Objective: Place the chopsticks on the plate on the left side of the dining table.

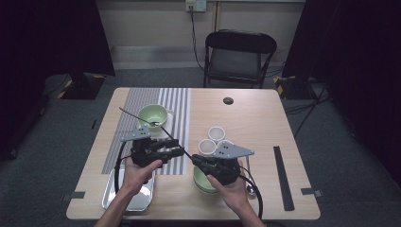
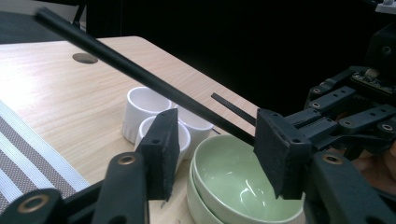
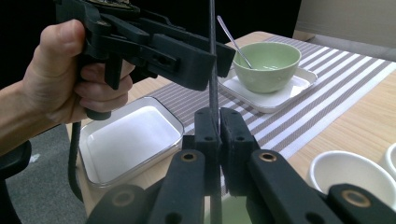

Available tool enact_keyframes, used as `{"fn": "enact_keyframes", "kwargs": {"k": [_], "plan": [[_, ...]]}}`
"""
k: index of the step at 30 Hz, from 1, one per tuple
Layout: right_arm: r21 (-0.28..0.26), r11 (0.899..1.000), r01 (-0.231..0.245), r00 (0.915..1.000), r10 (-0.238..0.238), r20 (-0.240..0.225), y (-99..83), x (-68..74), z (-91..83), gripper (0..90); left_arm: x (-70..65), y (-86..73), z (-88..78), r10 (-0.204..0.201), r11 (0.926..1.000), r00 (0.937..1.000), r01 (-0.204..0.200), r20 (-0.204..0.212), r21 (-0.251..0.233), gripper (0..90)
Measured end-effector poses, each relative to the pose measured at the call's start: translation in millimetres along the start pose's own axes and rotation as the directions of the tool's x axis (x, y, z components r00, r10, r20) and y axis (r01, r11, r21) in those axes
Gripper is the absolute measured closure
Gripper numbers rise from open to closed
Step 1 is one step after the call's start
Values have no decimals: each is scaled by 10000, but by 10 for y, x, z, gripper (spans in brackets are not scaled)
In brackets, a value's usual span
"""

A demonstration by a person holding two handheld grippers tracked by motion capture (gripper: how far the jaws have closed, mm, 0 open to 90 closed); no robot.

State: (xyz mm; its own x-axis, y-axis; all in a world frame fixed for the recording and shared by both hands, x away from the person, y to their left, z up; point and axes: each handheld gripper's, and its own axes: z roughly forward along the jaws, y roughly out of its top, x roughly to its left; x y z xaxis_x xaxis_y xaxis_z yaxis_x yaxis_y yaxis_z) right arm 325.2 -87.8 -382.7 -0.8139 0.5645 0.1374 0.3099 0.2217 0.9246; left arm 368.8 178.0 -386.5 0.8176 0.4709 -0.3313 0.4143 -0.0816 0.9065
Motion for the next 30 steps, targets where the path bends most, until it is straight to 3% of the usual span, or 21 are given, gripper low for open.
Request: {"fn": "enact_keyframes", "kwargs": {"k": [5, 15, 17, 21, 23, 28, 30], "plan": [[-116, 9999, -20, 9999, 19, -101, 18, 30, -1, 867, -41, 44, -26, 35, 9996, 10000, -32, 86, -276, 541], [-274, 9996, 58, 9998, -62, -164, 43, 79, 32, 867, -82, 77, -71, 80, 9977, 9990, -50, 435, -672, 709], [-379, 9992, 102, 9998, -108, -157, 41, 95, 38, 867, -103, 93, -80, -6, 9967, 9978, 60, 663, -810, 745], [-626, 9979, 191, 9996, -204, -203, 70, 135, 14, 867, -166, 148, -125, 228, 9950, 9962, -145, 837, -986, 777], [-705, 9973, 225, 9994, -242, -235, 86, 157, 1, 867, -188, 173, -144, 188, 9934, 9927, -52, 1187, -1142, 799], [-861, 9955, 393, 9984, -426, -371, 114, 238, -4, 866, -334, 233, -165, 769, 9918, 9869, -611, 1415, -1125, 859], [-856, 9958, 336, 9983, -375, -451, 110, 244, 8, 865, -389, 245, -166, 1101, 9903, 9876, -994, 1120, -972, 862]]}}
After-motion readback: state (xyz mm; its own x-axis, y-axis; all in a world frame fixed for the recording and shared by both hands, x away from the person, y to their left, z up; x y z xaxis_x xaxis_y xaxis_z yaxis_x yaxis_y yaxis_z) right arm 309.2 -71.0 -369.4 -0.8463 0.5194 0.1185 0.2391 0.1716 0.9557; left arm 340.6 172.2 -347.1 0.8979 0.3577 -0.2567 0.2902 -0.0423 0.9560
